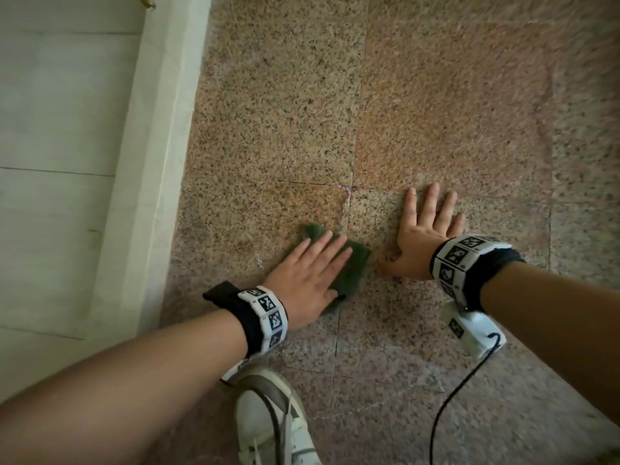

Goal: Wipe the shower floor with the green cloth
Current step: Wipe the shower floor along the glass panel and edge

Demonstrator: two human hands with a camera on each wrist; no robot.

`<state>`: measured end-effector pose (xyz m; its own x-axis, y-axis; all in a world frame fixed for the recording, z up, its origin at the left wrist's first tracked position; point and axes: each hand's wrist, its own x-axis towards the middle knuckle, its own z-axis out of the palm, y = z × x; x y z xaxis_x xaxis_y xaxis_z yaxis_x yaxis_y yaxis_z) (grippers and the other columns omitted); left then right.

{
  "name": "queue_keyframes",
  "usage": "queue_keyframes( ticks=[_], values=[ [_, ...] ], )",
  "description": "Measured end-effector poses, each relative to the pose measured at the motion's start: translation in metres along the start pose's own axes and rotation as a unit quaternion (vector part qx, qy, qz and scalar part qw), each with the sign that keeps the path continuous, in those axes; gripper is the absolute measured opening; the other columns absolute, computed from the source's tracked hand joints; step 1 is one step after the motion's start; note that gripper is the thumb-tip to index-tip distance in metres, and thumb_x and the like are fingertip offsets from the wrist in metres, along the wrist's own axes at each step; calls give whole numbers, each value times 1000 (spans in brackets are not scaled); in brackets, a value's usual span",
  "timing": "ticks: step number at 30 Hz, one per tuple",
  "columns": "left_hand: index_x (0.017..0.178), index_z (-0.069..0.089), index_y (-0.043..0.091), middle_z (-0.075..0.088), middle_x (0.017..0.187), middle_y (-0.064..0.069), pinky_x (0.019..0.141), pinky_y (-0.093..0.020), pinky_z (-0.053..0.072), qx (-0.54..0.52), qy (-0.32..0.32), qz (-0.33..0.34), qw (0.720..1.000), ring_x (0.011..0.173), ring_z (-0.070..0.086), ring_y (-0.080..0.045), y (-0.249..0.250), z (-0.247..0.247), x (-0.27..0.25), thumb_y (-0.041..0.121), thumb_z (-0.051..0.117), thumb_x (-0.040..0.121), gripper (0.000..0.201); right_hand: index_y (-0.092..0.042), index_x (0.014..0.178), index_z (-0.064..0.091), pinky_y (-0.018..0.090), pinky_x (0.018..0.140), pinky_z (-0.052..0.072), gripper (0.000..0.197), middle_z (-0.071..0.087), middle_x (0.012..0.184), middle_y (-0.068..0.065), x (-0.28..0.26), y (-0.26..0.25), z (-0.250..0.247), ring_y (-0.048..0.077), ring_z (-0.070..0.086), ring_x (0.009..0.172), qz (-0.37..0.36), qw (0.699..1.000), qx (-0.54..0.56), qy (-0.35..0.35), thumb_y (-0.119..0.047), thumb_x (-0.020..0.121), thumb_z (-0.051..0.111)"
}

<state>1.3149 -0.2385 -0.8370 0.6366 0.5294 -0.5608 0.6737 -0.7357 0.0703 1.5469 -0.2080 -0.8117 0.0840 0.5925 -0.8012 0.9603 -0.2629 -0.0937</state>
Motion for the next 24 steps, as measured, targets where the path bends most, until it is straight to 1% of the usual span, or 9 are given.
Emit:
queue_keyframes(
  ticks=[2, 4, 7, 10, 14, 16, 18, 20, 24],
  values=[
    [147, -29, 9, -36, 155, -12, 120, -49, -8, -12, 29, -126, 992, 144, -30, -30, -37, -8, 12, 43, 6, 101, 67, -14, 139, -42, 65, 113, -9, 150, -49, 142, 22, 0, 1, 0, 50, -39, 133, -4, 1000, 2, 3, -69, 63, 75],
    [149, -26, 9, -29, 158, -12, 119, -47, -11, -85, 36, -249, 964, 146, -24, -29, -83, -11, 11, 43, 13, 102, 70, -14, 139, -42, 65, 113, -9, 151, -48, 143, 22, -1, 2, 1, 49, -38, 133, -8, 1000, 0, 3, -71, 62, 75],
    [155, -9, 7, -18, 162, -12, 122, -50, -3, -148, 43, -325, 933, 149, -16, -29, -112, 4, -14, 40, 31, 102, 75, -14, 139, -42, 65, 113, -8, 151, -48, 143, 22, -1, 0, 0, 49, -38, 133, -7, 1000, -2, 2, -72, 62, 74],
    [152, -17, 6, -29, 158, -13, 120, -52, -8, -143, -2, -317, 937, 146, -25, -33, -68, 17, -29, 44, 29, 101, 79, -14, 138, -44, 65, 113, -8, 151, -50, 142, 22, 0, 1, -2, 49, -39, 133, 3, 1000, -7, -6, -72, 62, 74],
    [148, -27, 8, -47, 148, -9, 117, -55, -15, -116, -84, -117, 983, 139, -40, -33, 8, 19, -32, 49, 25, 102, 81, -15, 137, -45, 65, 114, -7, 151, -51, 141, 21, -1, -3, -3, 49, -38, 133, 8, 1000, -10, -18, -74, 62, 73],
    [149, -26, 12, -45, 148, -5, 117, -53, -16, -105, -69, -56, 991, 140, -38, -31, 15, 20, -30, 50, 24, 103, 78, -15, 138, -43, 64, 114, -7, 152, -50, 142, 20, -1, -2, -2, 49, -38, 134, 11, 1000, -17, -13, -73, 61, 74],
    [148, -26, 16, -39, 152, -3, 117, -48, -15, -76, -41, -36, 996, 144, -31, -27, 3, 18, -30, 49, 23, 103, 75, -15, 140, -41, 64, 114, -6, 153, -48, 144, 20, -3, -4, -2, 47, -36, 135, 12, 1000, -17, -2, -73, 60, 75],
    [149, -26, 17, -35, 155, -2, 120, -46, -11, -66, -21, -79, 994, 146, -28, -24, -30, 21, -32, 48, 22, 103, 74, -16, 141, -40, 63, 114, -6, 153, -47, 145, 20, -3, -5, 0, 47, -35, 136, 13, 1000, -27, 3, -73, 59, 75],
    [153, -19, 12, -30, 159, -6, 121, -44, -9, -134, -21, -297, 945, 147, -25, -25, -116, 20, -48, 45, 22, 103, 73, -16, 140, -41, 63, 113, -6, 154, -47, 145, 20, -2, -6, 0, 47, -35, 136, 15, 999, -33, -2, -76, 57, 74]
  ],
)
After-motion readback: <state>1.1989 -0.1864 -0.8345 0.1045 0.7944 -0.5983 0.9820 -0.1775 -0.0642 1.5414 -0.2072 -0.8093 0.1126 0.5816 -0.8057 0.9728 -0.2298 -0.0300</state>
